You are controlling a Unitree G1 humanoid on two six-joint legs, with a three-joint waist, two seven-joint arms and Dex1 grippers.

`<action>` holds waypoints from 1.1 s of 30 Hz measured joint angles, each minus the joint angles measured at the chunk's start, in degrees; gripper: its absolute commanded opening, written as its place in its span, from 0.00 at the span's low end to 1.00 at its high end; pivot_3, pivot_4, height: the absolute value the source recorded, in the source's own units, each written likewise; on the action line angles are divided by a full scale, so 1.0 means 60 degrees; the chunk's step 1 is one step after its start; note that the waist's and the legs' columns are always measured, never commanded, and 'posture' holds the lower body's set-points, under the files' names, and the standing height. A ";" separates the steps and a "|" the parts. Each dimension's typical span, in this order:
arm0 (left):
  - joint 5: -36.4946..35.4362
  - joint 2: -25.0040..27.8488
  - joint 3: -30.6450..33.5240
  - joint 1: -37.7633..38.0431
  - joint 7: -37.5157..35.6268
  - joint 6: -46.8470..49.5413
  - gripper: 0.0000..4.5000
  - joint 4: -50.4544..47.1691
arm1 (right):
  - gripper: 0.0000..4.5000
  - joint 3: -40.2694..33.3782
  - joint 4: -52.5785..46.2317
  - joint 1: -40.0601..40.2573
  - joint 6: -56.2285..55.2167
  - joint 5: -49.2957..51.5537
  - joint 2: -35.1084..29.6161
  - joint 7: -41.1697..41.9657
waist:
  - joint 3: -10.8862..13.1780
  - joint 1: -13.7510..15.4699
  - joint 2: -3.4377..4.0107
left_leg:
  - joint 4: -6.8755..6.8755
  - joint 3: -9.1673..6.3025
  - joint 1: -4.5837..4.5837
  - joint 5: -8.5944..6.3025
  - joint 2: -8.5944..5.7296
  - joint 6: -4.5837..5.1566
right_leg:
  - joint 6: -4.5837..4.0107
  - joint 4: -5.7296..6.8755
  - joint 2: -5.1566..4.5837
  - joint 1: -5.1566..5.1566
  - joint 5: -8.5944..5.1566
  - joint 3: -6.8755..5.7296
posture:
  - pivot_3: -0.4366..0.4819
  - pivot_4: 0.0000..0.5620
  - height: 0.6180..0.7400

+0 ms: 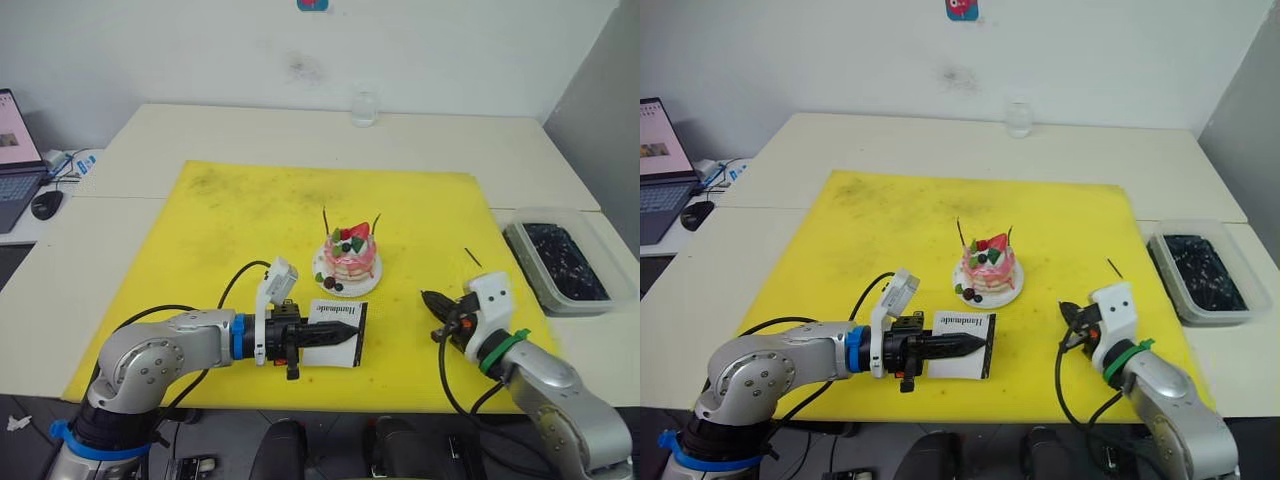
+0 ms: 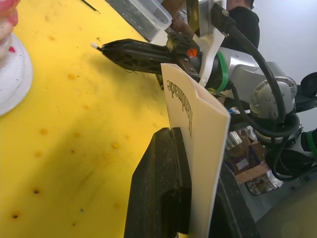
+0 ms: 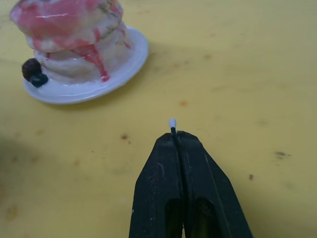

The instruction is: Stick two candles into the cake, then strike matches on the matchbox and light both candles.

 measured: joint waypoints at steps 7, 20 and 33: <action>0.0262 0.0047 -0.0054 -0.0003 -0.0185 0.0000 0.00 0.0166 | 0.13 0.0520 0.0912 0.0160 -0.1102 -0.0632 0.0226 -0.0139 | 0.0000 -0.0013 0.0000 | -0.0004 0.0004 -0.0010 0.0000 -0.0003 0.0000 | 0.0011 -0.0006 -0.0002 -0.0003 0.0005 -0.0001 | 0.48 0.27 1.00; 0.0354 0.0102 -0.0097 0.0018 -0.0202 0.0000 0.00 0.0165 | 0.34 0.0945 0.1311 0.0348 -0.2071 -0.1257 0.0245 -0.0174 | 0.0000 -0.0012 -0.0001 | 0.0000 0.0002 -0.0004 0.0000 0.0000 0.0000 | 0.0004 -0.0003 -0.0006 0.0001 0.0001 -0.0001 | 0.48 0.27 1.00; 0.0378 0.0101 -0.0104 0.0018 -0.0203 0.0000 0.00 0.0164 | 0.34 0.1126 0.1753 0.0168 -0.2587 -0.1678 0.0369 -0.0203 | -0.0002 -0.0013 -0.0003 | 0.0005 0.0005 0.0009 0.0000 0.0000 0.0000 | -0.0006 0.0000 -0.0005 0.0007 -0.0002 0.0007 | 0.48 0.27 1.00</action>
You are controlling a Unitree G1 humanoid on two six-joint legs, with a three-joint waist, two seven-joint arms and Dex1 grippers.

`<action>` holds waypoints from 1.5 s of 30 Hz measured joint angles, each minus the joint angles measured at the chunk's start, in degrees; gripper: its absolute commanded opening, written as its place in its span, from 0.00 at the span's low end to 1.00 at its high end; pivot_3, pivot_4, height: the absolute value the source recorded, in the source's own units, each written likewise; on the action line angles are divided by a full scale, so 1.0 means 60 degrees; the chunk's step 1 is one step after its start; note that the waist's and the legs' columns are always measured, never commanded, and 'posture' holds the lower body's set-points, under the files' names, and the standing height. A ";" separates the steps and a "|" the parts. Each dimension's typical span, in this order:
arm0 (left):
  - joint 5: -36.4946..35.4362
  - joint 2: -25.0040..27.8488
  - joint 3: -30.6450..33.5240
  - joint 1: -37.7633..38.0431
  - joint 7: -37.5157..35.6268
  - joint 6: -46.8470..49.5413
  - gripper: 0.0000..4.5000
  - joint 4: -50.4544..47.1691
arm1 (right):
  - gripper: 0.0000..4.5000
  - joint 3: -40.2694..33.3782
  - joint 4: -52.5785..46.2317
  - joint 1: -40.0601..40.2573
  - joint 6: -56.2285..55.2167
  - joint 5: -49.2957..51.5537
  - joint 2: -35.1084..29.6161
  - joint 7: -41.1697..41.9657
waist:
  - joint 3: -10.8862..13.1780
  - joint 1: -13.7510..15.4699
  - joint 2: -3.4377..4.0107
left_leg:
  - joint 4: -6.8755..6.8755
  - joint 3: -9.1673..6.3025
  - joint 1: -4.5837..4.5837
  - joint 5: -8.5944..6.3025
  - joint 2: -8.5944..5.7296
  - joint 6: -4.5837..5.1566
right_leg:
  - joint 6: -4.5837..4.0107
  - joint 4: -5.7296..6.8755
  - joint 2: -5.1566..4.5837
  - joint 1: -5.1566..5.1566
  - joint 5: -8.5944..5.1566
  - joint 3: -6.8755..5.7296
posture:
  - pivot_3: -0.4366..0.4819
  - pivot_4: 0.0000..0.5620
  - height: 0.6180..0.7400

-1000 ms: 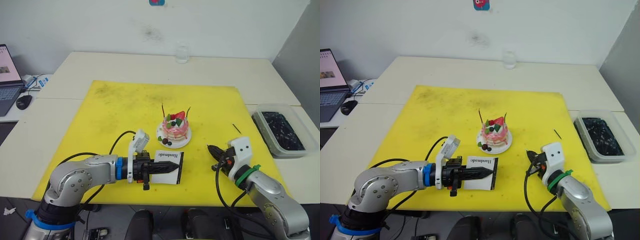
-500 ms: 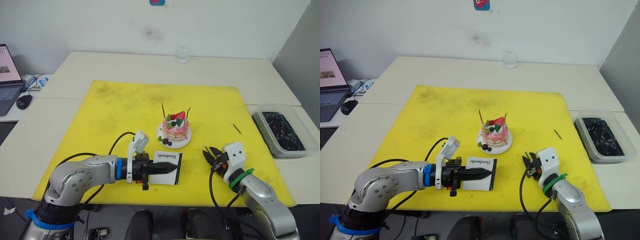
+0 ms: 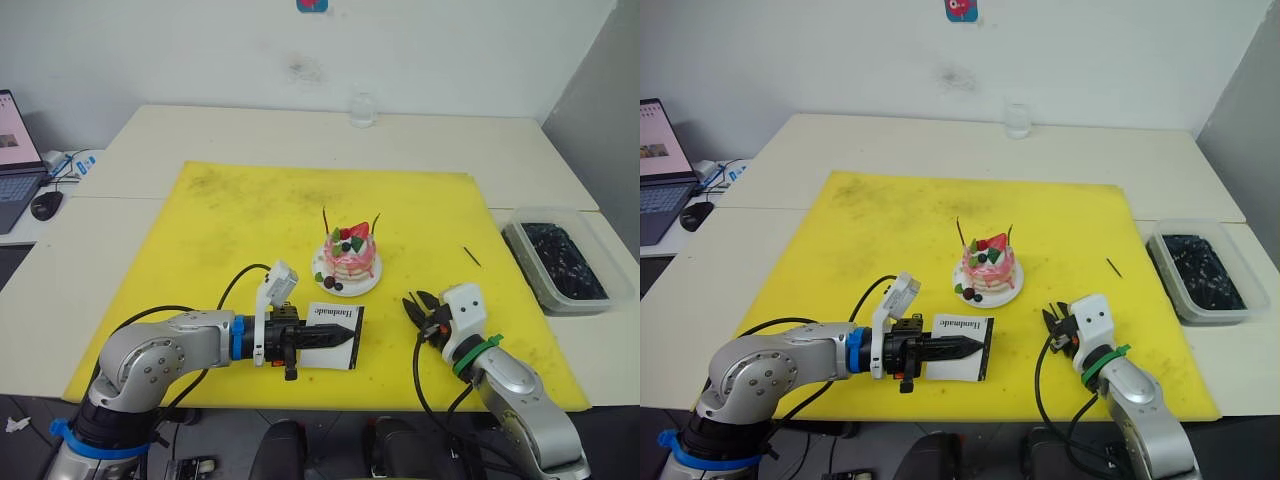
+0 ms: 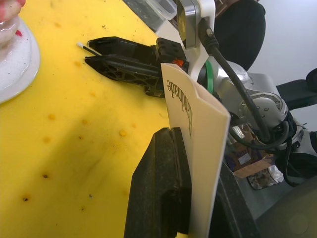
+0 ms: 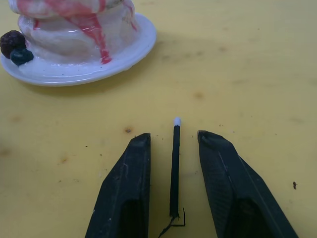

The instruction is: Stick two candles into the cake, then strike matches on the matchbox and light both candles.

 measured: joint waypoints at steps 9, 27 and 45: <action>0.0000 0.0000 -0.0001 0.0001 0.0000 0.0000 0.00 -0.0001 | 0.01 -0.0001 0.0079 -0.0066 -0.0022 -0.0203 0.0158 -0.0038 | -0.0001 0.0000 -0.0001 | 0.0001 0.0000 0.0000 0.0000 0.0000 0.0000 | 0.0001 0.0001 0.0000 0.0000 0.0001 0.0000 | 0.48 0.27 1.00; 0.0006 -0.0088 -0.0010 -0.0202 -0.0003 0.0027 0.00 0.0273 | 0.01 -0.0450 -0.1323 0.0165 0.1007 0.0416 -0.0690 0.0524 | 0.0001 0.0008 0.0001 | -0.0007 -0.0001 -0.0010 -0.0001 -0.0002 0.0000 | 0.0019 0.0000 0.0000 -0.0006 0.0010 -0.0007 | 0.48 0.27 1.00; -0.0244 -0.0591 -0.0095 -0.1420 -0.0443 0.0743 0.00 0.1638 | 0.01 -0.0451 -0.4453 -0.3113 0.3679 0.2862 -0.4570 0.3036 | 0.0006 -0.0055 -0.0006 | -0.0004 -0.0014 -0.0018 -0.0001 -0.0007 0.0000 | 0.0025 -0.0006 0.0010 -0.0004 0.0009 -0.0018 | 0.48 0.27 1.00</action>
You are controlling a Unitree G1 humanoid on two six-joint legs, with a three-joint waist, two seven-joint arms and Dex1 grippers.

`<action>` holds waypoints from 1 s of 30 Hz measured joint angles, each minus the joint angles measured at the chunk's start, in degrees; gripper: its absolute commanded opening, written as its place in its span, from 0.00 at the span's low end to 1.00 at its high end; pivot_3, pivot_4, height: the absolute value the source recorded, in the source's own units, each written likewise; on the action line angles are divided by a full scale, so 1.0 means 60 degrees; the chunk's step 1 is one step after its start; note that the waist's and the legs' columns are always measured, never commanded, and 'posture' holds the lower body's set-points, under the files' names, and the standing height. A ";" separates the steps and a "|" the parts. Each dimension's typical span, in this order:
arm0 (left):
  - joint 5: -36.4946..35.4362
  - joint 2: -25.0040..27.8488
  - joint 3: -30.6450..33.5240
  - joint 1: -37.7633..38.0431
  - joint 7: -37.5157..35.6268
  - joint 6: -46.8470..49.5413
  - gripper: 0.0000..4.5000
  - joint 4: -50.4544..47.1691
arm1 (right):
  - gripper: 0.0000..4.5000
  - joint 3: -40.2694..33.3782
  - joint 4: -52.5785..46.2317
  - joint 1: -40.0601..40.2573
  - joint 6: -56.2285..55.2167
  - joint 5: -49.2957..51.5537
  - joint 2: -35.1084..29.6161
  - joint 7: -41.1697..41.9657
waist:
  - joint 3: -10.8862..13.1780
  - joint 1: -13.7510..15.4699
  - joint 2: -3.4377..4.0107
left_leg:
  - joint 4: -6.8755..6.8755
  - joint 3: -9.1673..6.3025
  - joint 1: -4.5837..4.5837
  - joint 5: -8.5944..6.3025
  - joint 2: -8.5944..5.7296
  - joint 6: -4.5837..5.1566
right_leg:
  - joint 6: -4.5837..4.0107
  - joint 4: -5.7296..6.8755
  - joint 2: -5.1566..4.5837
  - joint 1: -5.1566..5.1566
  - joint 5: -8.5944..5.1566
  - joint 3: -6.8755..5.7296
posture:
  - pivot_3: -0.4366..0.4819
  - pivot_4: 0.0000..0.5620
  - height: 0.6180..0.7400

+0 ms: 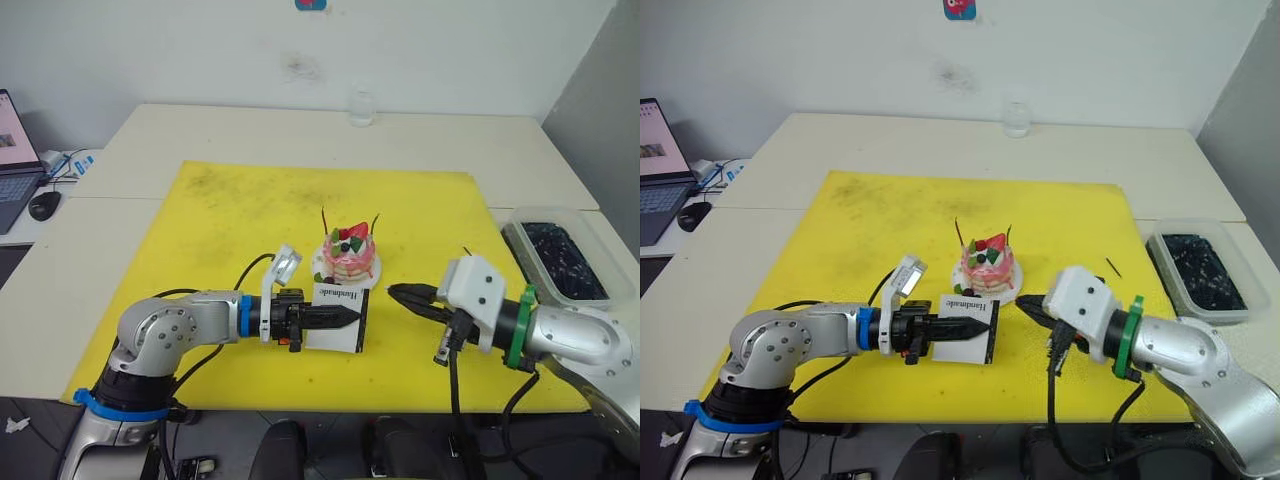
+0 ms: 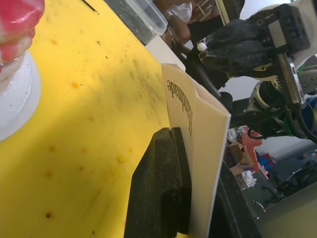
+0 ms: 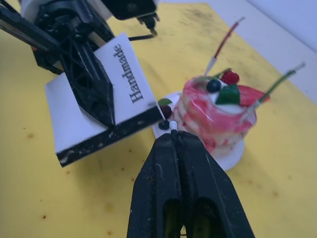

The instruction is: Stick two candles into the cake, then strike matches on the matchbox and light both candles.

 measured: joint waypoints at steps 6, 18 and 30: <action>0.0045 -0.0070 -0.0002 0.0001 -0.0016 0.0063 0.00 0.0003 | 0.01 0.0884 0.0084 -0.0427 0.0069 -0.0125 -0.0098 0.0097 | 0.0000 -0.0004 0.0000 | 0.0002 0.0001 -0.0014 0.0000 -0.0002 0.0000 | 0.0011 -0.0002 -0.0003 -0.0008 -0.0007 0.0000 | 0.48 0.27 1.00; 0.0411 -0.0072 -0.0002 -0.0031 -0.0313 -0.0065 0.00 0.0115 | 0.01 0.1401 0.0480 -0.0480 -0.0150 -0.0488 -0.0208 0.0193 | 0.0000 -0.0009 0.0000 | 0.0005 0.0001 -0.0012 0.0000 -0.0001 0.0000 | 0.0013 0.0003 -0.0004 -0.0007 -0.0005 -0.0001 | 0.48 0.27 1.00; 0.0495 -0.0155 -0.0002 -0.0040 -0.0364 -0.0114 0.00 0.0136 | 0.01 0.1574 0.0541 -0.0366 -0.0236 -0.0660 -0.0203 0.0239 | 0.0000 -0.0009 0.0000 | 0.0007 0.0001 -0.0011 0.0000 -0.0001 0.0000 | 0.0014 0.0004 -0.0004 -0.0007 -0.0004 0.0000 | 0.48 0.27 1.00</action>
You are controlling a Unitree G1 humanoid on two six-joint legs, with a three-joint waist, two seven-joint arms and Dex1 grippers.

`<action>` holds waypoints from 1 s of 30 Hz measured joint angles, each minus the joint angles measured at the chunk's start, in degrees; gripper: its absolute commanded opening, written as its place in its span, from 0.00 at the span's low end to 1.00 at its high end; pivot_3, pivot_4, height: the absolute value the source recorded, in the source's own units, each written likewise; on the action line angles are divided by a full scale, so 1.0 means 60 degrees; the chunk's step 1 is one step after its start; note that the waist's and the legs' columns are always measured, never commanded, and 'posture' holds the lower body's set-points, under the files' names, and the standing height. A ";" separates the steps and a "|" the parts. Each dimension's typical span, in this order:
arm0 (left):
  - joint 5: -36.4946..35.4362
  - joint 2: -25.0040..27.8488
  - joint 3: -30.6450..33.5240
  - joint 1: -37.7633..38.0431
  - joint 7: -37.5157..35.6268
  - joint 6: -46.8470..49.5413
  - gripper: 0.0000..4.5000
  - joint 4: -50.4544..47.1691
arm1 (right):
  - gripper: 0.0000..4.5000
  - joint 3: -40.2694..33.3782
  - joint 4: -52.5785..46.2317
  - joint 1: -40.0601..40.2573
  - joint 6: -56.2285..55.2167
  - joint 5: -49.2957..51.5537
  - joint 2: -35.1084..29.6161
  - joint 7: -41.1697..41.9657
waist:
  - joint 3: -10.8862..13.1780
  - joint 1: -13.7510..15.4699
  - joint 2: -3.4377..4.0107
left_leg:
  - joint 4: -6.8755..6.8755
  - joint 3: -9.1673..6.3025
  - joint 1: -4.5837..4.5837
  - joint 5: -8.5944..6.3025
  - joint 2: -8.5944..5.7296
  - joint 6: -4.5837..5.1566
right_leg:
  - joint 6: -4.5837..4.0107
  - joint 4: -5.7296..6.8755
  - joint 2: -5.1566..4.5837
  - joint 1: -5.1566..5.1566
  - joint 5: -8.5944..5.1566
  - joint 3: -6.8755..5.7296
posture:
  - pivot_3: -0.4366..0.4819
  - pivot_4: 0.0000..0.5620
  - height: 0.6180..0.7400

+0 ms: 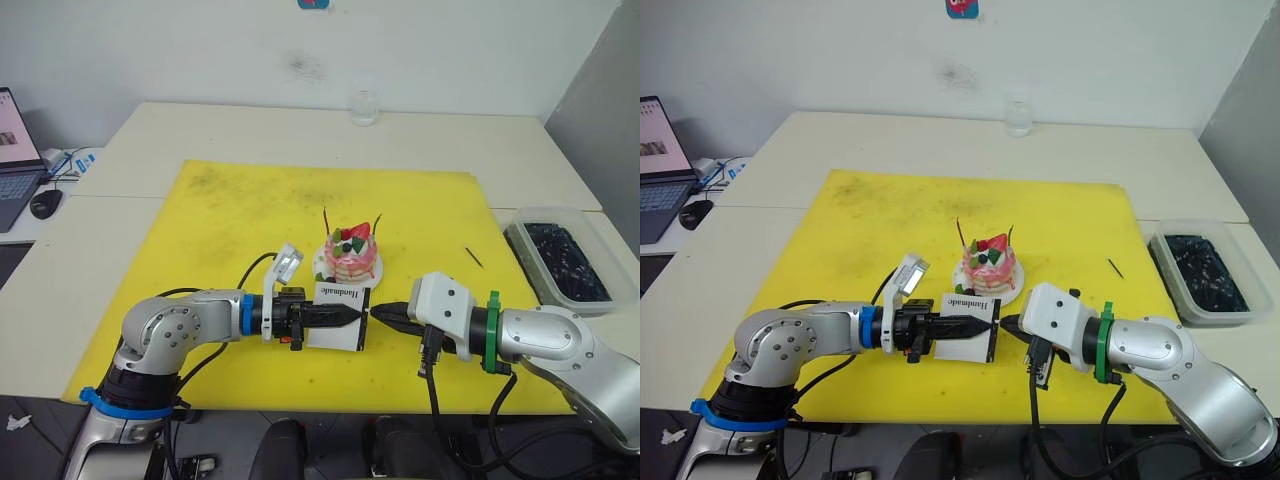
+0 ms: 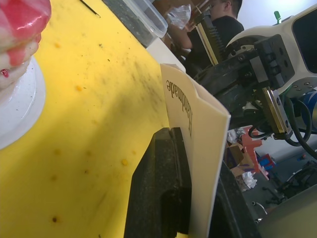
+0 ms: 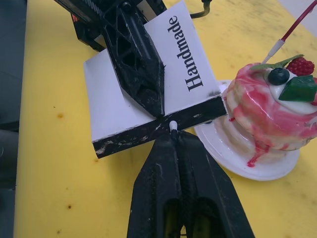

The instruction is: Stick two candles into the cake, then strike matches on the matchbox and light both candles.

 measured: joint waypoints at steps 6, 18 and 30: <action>0.0021 0.0062 -0.0001 0.0064 -0.0001 0.0011 0.00 -0.0039 | 0.01 0.0225 0.0060 -0.0013 -0.0002 -0.0207 0.0128 -0.0085 | 0.0000 -0.0004 0.0000 | 0.0000 0.0000 0.0000 0.0000 0.0001 0.0000 | 0.0000 0.0001 0.0000 0.0000 0.0000 0.0001 | 0.48 0.27 1.00; -0.0357 0.0435 -0.0471 0.0506 -0.0585 0.0319 0.00 -0.1039 | 0.01 -0.0840 0.0839 -0.0306 0.0813 -0.0727 0.1153 -0.1570 | 0.0000 0.0012 0.0000 | 0.0005 0.0013 -0.0004 0.0000 -0.0014 -0.0001 | 0.0003 0.0003 -0.0007 0.0000 0.0002 0.0007 | 0.48 0.27 1.00; -0.0790 0.1147 0.0461 0.1394 -0.0210 0.0385 0.00 -0.1636 | 0.01 -0.2402 -0.0117 -0.0369 0.1986 0.0057 0.1432 -0.1807 | 0.0001 -0.0042 0.0004 | -0.0004 0.0002 0.0022 0.0000 0.0011 -0.0001 | -0.0004 0.0018 0.0006 0.0004 -0.0001 0.0005 | 0.48 0.27 1.00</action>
